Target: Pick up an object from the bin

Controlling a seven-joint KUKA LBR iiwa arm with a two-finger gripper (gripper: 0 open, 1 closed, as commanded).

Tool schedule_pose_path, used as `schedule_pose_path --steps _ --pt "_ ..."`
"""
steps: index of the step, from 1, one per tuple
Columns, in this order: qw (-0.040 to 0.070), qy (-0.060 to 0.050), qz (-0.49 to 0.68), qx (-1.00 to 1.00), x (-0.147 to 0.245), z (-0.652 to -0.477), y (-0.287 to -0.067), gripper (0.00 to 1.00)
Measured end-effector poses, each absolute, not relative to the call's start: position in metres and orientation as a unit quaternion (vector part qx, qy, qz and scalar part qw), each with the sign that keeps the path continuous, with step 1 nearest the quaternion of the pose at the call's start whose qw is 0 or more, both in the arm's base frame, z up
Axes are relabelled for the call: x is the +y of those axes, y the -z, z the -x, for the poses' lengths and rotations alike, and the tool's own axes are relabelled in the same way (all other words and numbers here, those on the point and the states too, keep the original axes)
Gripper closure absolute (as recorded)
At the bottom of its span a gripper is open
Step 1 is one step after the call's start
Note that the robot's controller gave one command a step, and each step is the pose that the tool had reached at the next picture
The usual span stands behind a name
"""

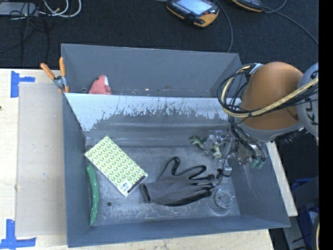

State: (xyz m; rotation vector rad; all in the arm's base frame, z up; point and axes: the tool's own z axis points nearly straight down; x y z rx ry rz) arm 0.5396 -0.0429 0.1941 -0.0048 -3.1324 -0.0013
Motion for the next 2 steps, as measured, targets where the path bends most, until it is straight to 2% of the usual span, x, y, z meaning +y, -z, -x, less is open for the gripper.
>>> schedule_pose_path --steps 1,2 --pt "0.001 0.0 0.001 -1.0 -0.043 -0.541 -0.198 0.0" --pt "0.001 0.0 -0.043 -0.999 -0.04 -0.512 -0.135 0.0"
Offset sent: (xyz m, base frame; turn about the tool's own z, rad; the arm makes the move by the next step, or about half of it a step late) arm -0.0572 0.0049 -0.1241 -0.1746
